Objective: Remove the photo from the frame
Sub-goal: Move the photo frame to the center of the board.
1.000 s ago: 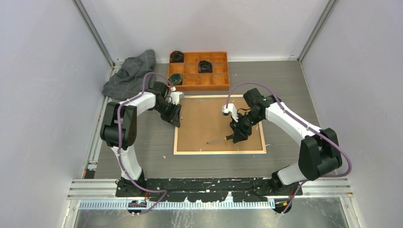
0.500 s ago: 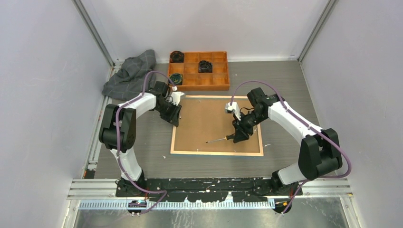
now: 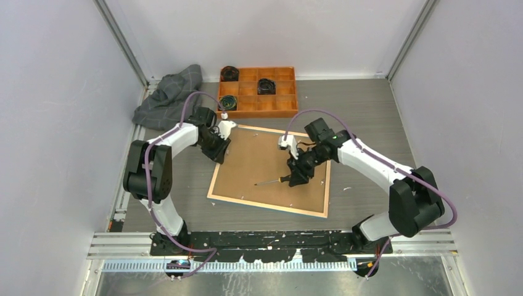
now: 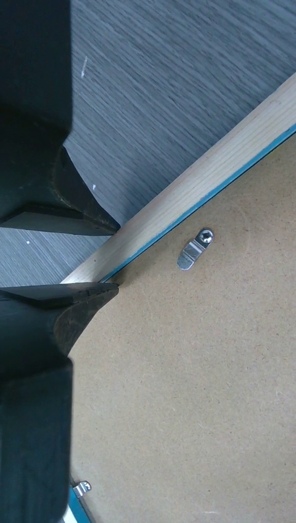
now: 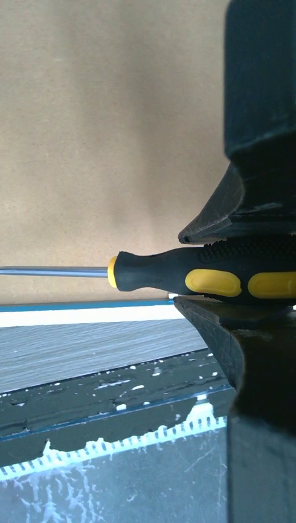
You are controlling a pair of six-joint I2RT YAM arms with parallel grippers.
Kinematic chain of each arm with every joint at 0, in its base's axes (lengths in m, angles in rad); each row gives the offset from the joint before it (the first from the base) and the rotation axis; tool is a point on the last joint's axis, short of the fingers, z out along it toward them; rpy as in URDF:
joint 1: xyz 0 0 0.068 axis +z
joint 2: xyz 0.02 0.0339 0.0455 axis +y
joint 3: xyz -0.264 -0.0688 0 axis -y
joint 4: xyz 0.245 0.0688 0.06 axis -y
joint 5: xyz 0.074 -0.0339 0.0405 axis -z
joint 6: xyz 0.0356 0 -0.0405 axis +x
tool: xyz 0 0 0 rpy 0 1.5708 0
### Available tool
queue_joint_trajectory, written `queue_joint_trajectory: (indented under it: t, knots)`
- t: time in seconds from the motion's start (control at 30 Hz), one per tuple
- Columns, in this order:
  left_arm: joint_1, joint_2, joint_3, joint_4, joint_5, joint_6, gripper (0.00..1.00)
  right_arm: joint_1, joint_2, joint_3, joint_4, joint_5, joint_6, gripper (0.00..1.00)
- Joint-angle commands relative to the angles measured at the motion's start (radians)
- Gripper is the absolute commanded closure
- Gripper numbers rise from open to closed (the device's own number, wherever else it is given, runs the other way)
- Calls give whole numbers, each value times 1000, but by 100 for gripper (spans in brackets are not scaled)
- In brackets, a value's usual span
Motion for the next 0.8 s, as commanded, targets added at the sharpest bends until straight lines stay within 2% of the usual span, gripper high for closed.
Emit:
queue_joint_trajectory:
  t: [0.0, 0.17, 0.6, 0.77]
  knots:
    - [26, 16, -39, 6, -121, 84, 86, 87, -7, 5, 191, 67, 168, 99]
    - [50, 18, -63, 46, -134, 47, 85, 141, 31, 14, 224, 36, 238, 99]
    - [66, 93, -21, -13, -50, 12, 84, 162, 127, 52, 137, -10, 195, 99]
    - [66, 83, -35, 10, -51, -2, 78, 162, 141, 69, 117, 22, 183, 99]
